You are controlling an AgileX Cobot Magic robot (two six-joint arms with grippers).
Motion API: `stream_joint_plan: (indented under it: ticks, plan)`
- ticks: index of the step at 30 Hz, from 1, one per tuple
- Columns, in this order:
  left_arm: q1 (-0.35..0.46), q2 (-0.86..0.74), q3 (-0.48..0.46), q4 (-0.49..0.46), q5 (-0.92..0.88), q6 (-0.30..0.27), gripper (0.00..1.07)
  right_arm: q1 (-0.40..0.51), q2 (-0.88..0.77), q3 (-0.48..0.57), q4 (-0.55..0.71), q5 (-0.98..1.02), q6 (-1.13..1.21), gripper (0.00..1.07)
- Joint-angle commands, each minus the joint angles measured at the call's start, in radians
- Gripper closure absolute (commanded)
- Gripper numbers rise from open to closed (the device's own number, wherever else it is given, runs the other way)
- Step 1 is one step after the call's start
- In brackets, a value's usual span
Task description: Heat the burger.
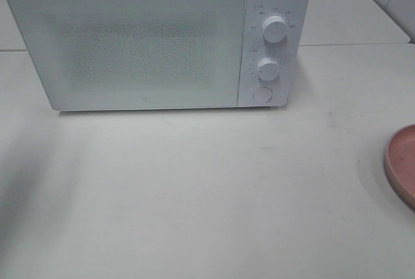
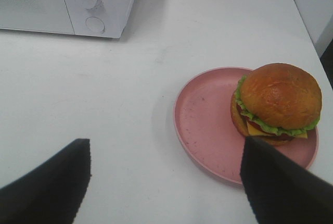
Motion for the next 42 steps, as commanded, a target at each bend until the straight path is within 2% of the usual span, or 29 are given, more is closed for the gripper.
stream_joint_plan:
  ticks: [1,5,9,10,17,19,20,21,23,24,25,26,28,31,37,42]
  plan:
    - [0.024,-0.072,0.046,0.03,0.016,-0.039,0.04,-0.006,-0.027,0.002,-0.003,-0.007,0.004,0.31]
    - [0.024,-0.181,0.126,0.113,0.026,-0.105,0.04,-0.006,-0.027,0.002,-0.003,-0.007,0.004,0.31]
    - [0.024,-0.258,0.162,0.155,0.043,-0.138,0.04,-0.006,-0.027,0.002,-0.003,-0.007,0.004,0.31]
    - [0.024,-0.321,0.185,0.16,0.044,-0.15,0.04,-0.006,-0.027,0.002,-0.003,-0.007,0.004,0.31]
    - [0.024,-0.539,0.254,0.16,0.019,-0.146,0.04,-0.006,-0.027,0.002,-0.003,-0.007,0.004,0.31]
    - [0.024,-0.668,0.293,0.165,0.015,-0.146,0.04,-0.006,-0.027,0.002,-0.003,-0.007,0.004,0.31]
    - [0.024,-0.668,0.293,0.165,0.015,-0.146,0.04,-0.006,-0.027,0.002,-0.003,-0.007,0.004,0.31]
    - [0.024,-0.761,0.317,0.17,0.013,-0.144,0.04,-0.006,-0.027,0.002,-0.003,-0.007,0.004,0.31]
    - [0.024,-0.797,0.325,0.171,0.011,-0.142,0.04,-0.006,-0.027,0.002,-0.003,-0.007,0.004,0.31]
    - [0.024,-0.885,0.34,0.171,-0.003,-0.13,0.04,-0.006,-0.027,0.002,-0.003,-0.007,0.004,0.31]
    - [0.024,-0.885,0.34,0.171,-0.003,-0.13,0.04,-0.006,-0.027,0.002,-0.003,-0.007,0.004,0.31]
    - [0.024,-0.966,0.353,0.171,-0.016,-0.128,0.04,-0.006,-0.027,0.002,-0.003,-0.007,0.004,0.31]
    - [0.024,-0.997,0.354,0.171,-0.016,-0.128,0.04,-0.006,-0.027,0.002,-0.003,-0.007,0.004,0.31]
    - [0.024,-1.138,0.359,0.183,-0.018,-0.116,0.04,-0.006,-0.027,0.002,-0.003,-0.007,0.004,0.31]
    - [0.024,-1.294,0.37,0.188,-0.022,-0.111,0.04,-0.006,-0.027,0.002,-0.003,-0.007,0.004,0.31]
    - [0.024,-1.346,0.37,0.194,-0.022,-0.109,0.04,-0.006,-0.027,0.002,-0.003,-0.007,0.004,0.31]
